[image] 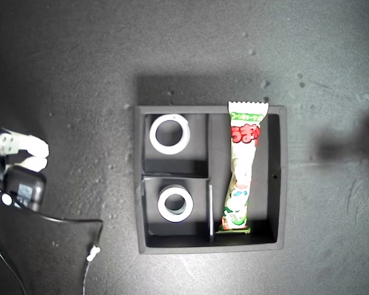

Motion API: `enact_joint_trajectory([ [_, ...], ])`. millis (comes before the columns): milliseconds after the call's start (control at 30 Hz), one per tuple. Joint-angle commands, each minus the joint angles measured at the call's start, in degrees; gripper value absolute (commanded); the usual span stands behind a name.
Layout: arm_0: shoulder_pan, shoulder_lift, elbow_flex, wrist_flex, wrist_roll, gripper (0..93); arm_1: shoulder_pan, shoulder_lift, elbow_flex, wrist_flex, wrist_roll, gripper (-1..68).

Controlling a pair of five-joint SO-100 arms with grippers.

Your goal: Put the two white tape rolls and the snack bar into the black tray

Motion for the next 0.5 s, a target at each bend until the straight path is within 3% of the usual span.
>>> enact_joint_trajectory([
  [0,1.14,2.64,3.25,2.2,7.82,0.4,-0.79,-0.09,0.7,0.09,-12.13,1.4],
  [467,1.32,2.64,3.25,2.2,8.79,0.4,-1.05,-0.09,0.7,0.09,-12.22,1.4],
])
